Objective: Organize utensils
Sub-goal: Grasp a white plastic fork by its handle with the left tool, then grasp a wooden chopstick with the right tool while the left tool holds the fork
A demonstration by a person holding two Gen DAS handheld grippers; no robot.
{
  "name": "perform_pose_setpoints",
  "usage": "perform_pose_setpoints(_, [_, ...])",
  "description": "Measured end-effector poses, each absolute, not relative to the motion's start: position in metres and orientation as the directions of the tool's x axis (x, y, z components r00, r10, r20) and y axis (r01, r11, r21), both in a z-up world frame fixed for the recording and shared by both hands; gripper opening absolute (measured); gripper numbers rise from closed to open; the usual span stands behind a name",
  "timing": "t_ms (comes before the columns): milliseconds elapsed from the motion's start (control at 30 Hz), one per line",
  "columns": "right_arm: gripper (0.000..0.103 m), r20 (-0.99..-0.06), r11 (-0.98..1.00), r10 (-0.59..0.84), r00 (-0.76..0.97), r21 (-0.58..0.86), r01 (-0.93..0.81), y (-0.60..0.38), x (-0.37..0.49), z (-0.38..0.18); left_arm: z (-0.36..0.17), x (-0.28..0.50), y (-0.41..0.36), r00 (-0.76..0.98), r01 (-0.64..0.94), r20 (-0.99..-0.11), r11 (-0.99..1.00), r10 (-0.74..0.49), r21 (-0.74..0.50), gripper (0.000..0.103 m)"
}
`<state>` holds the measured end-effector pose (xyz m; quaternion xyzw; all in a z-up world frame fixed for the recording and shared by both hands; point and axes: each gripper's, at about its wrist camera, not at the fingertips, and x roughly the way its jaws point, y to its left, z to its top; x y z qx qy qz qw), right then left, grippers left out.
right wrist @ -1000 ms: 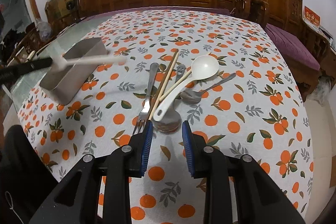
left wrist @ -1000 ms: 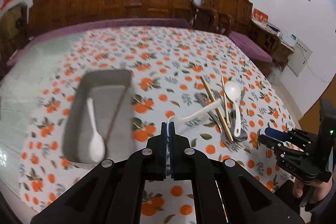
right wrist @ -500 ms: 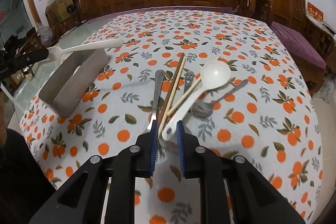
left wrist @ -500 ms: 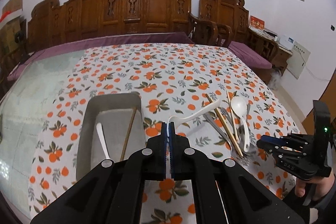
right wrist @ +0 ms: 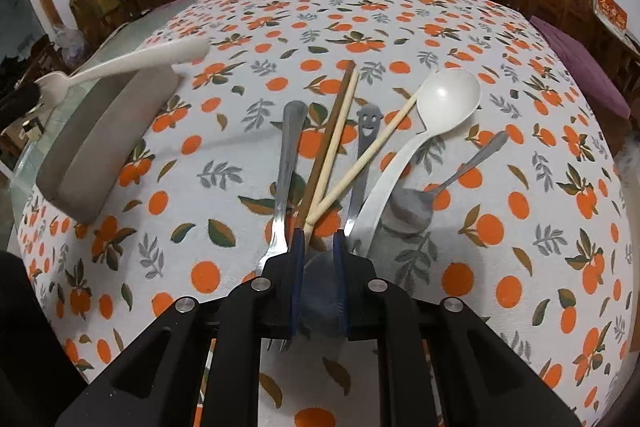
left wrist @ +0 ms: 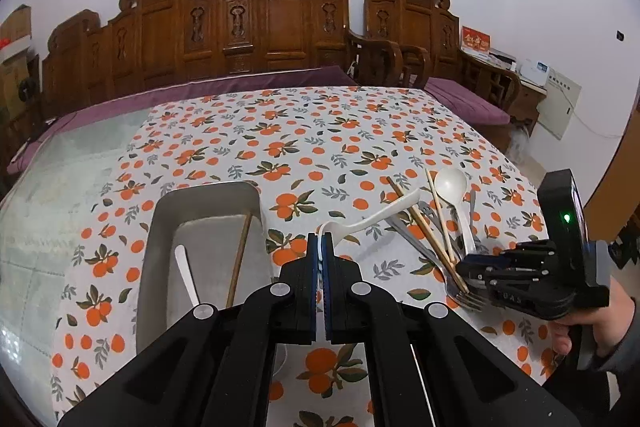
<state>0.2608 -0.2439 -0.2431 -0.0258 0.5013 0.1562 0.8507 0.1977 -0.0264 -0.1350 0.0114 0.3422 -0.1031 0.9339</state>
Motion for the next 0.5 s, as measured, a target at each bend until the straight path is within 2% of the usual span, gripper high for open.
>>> perform_pose_setpoints(500, [0.016,-0.891,0.962,0.179,0.416,0.069,-0.266,-0.228,0.272,-0.244,-0.131,0.195,-0.008,0.752,0.184,-0.629,0.979,-0.199,-0.09,0.001])
